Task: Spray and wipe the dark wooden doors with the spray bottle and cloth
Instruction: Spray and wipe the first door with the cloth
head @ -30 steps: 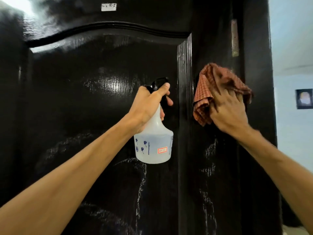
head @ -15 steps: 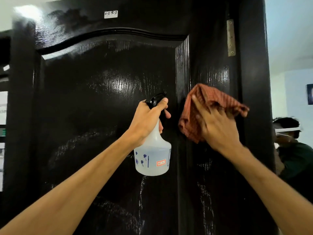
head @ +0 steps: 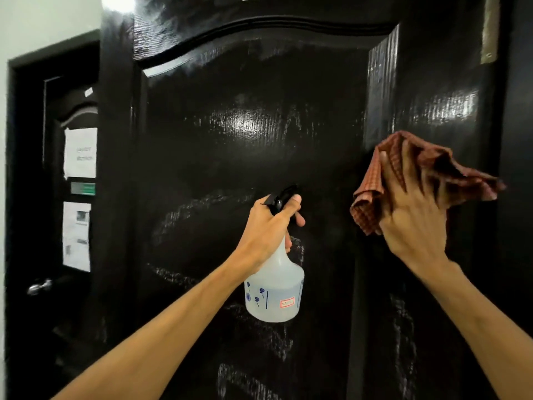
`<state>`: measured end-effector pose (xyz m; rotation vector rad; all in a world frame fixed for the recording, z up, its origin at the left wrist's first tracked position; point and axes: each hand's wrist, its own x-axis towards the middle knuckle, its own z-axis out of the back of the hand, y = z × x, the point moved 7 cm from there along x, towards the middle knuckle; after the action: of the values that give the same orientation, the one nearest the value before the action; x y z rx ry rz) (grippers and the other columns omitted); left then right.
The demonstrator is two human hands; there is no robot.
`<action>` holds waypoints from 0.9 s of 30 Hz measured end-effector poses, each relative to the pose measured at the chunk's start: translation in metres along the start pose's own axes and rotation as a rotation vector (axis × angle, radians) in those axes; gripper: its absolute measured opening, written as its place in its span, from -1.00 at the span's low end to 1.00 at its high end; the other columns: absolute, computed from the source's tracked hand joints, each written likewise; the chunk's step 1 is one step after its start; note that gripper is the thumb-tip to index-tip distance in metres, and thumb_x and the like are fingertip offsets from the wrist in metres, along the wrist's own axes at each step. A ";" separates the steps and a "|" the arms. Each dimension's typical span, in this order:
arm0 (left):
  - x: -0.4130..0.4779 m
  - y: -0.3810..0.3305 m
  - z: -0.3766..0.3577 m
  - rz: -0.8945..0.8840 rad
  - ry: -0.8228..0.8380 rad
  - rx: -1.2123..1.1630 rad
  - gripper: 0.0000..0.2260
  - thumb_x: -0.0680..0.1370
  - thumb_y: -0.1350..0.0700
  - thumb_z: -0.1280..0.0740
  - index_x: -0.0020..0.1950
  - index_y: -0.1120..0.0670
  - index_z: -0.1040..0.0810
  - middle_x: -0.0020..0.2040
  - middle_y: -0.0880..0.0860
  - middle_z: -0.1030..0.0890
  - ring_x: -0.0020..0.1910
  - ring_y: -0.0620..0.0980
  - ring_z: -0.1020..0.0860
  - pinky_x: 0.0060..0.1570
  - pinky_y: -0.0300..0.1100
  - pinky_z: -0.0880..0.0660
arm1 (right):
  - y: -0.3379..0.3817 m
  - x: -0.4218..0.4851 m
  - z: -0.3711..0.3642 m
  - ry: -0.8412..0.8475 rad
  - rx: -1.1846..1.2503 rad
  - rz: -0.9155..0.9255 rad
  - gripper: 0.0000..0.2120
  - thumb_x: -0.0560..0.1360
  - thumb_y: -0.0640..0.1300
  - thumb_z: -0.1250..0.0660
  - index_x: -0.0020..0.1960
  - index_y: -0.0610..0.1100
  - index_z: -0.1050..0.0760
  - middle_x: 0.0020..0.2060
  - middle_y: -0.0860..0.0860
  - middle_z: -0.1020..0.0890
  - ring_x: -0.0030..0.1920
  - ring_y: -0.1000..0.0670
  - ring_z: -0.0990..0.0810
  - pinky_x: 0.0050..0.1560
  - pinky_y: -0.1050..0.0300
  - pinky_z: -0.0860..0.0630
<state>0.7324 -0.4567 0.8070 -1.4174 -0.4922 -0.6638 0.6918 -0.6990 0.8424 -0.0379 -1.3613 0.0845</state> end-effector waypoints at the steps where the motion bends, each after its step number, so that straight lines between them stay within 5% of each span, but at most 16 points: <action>1: -0.002 0.003 0.007 0.004 -0.011 0.000 -0.76 0.70 -0.01 -0.30 0.11 0.16 -0.60 -0.08 0.13 -0.72 -0.50 0.10 -0.48 -0.36 -0.05 -0.53 | 0.011 -0.005 -0.005 -0.003 -0.033 0.022 -0.37 0.67 0.03 -0.05 0.69 -0.02 0.02 0.68 -0.04 0.06 0.67 -0.15 0.10 0.62 -0.25 0.12; 4: -0.008 0.014 0.024 0.022 -0.022 0.015 -0.77 0.71 -0.01 -0.29 0.12 0.14 -0.59 -0.08 0.14 -0.72 -0.51 0.08 -0.47 -0.38 -0.06 -0.53 | 0.047 -0.059 -0.032 0.090 -0.069 0.137 -0.35 0.62 0.03 -0.07 0.68 -0.04 -0.04 0.66 -0.11 -0.06 0.62 -0.23 -0.14 0.55 -0.33 -0.15; 6: -0.009 0.018 0.035 0.028 -0.030 0.036 -0.75 0.71 -0.01 -0.29 0.11 0.17 -0.59 -0.09 0.14 -0.72 -0.53 0.07 -0.47 -0.39 -0.05 -0.53 | 0.054 -0.064 -0.040 0.116 -0.033 0.150 -0.38 0.64 -0.02 -0.10 0.68 0.02 -0.06 0.53 -0.16 -0.38 0.25 -0.24 -0.55 0.25 -0.20 -0.45; 7: -0.007 0.018 0.039 0.025 -0.038 0.045 -0.75 0.71 0.00 -0.29 0.11 0.18 -0.58 -0.09 0.14 -0.72 -0.53 0.07 -0.46 -0.39 -0.05 -0.52 | 0.055 -0.047 -0.040 0.105 -0.018 0.122 -0.40 0.66 -0.02 -0.10 0.68 0.06 -0.06 0.41 -0.14 -0.50 0.10 -0.19 -0.57 0.14 -0.16 -0.45; 9: -0.003 0.017 0.049 0.019 -0.064 0.052 -0.76 0.71 0.01 -0.29 0.11 0.18 -0.58 -0.09 0.15 -0.72 -0.54 0.07 -0.46 -0.40 -0.06 -0.52 | 0.063 -0.001 -0.038 0.060 -0.023 0.084 -0.43 0.69 0.03 -0.03 0.68 0.09 -0.04 0.53 -0.11 -0.37 0.30 -0.20 -0.48 0.30 -0.20 -0.35; 12: -0.004 0.017 0.061 0.007 -0.101 0.069 -0.78 0.71 0.01 -0.29 0.12 0.15 -0.58 -0.09 0.14 -0.72 -0.53 0.07 -0.47 -0.38 -0.07 -0.53 | 0.084 0.021 -0.039 0.024 -0.071 0.110 -0.42 0.68 0.02 0.00 0.69 0.04 -0.01 0.68 -0.02 0.04 0.65 -0.15 -0.03 0.57 -0.27 -0.07; 15: -0.013 0.024 0.070 0.023 -0.110 0.078 -0.78 0.71 0.02 -0.28 0.11 0.16 -0.58 -0.08 0.15 -0.71 -0.54 0.09 -0.47 -0.38 -0.05 -0.53 | 0.112 -0.040 -0.059 0.147 -0.130 0.277 -0.38 0.64 0.00 -0.03 0.69 0.02 0.00 0.65 -0.11 -0.13 0.64 -0.18 -0.10 0.57 -0.28 -0.08; 17: -0.017 0.029 0.077 0.037 -0.112 0.079 -0.77 0.71 0.02 -0.29 0.11 0.18 -0.58 -0.08 0.16 -0.72 -0.56 0.07 -0.46 -0.39 -0.05 -0.52 | 0.118 -0.057 -0.064 0.158 -0.110 0.335 -0.40 0.67 0.02 -0.09 0.68 0.06 -0.04 0.33 -0.16 -0.57 0.31 -0.18 -0.52 0.32 -0.16 -0.37; 19: -0.019 0.032 0.087 0.041 -0.131 0.083 -0.77 0.71 0.03 -0.29 0.10 0.19 -0.58 -0.09 0.15 -0.72 -0.56 0.07 -0.46 -0.38 -0.05 -0.53 | 0.115 -0.018 -0.057 0.076 -0.061 0.244 -0.42 0.66 0.00 -0.16 0.66 0.09 -0.13 0.03 -0.07 -0.66 -0.02 -0.14 -0.59 0.06 -0.10 -0.43; 21: -0.019 0.035 0.100 0.041 -0.161 0.087 -0.78 0.71 0.03 -0.29 0.10 0.18 -0.59 -0.09 0.14 -0.72 -0.56 0.07 -0.46 -0.38 -0.03 -0.53 | 0.117 0.024 -0.051 0.030 -0.074 0.161 -0.44 0.67 0.01 -0.10 0.66 0.08 -0.13 0.32 -0.08 -0.56 0.20 -0.14 -0.52 0.22 -0.14 -0.38; 24: -0.025 0.040 0.117 0.034 -0.186 0.098 -0.81 0.71 0.03 -0.29 0.12 0.13 -0.58 -0.09 0.14 -0.71 -0.56 0.05 -0.47 -0.41 -0.09 -0.54 | 0.144 0.011 -0.066 0.053 -0.109 0.211 -0.39 0.64 -0.03 -0.05 0.68 0.03 -0.03 0.66 -0.09 -0.07 0.61 -0.19 -0.12 0.54 -0.30 -0.06; 26: -0.031 0.047 0.127 0.047 -0.185 0.097 -0.81 0.71 0.03 -0.29 0.12 0.14 -0.58 -0.09 0.16 -0.71 -0.57 0.05 -0.47 -0.42 -0.10 -0.54 | 0.173 -0.041 -0.084 0.145 -0.106 0.352 -0.35 0.61 -0.04 -0.12 0.68 0.01 -0.05 0.66 -0.11 -0.08 0.63 -0.19 -0.12 0.54 -0.31 -0.12; 27: -0.032 0.052 0.133 0.056 -0.178 0.100 -0.81 0.71 0.03 -0.29 0.12 0.15 -0.59 -0.10 0.16 -0.71 -0.57 0.05 -0.47 -0.40 -0.07 -0.54 | 0.181 -0.059 -0.089 0.177 -0.092 0.393 -0.35 0.62 -0.04 -0.15 0.68 0.02 -0.07 0.61 -0.14 -0.24 0.56 -0.19 -0.30 0.44 -0.26 -0.29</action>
<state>0.7539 -0.3194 0.7616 -1.3970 -0.6146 -0.4635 0.7596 -0.5218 0.7527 -0.3823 -1.1655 0.3413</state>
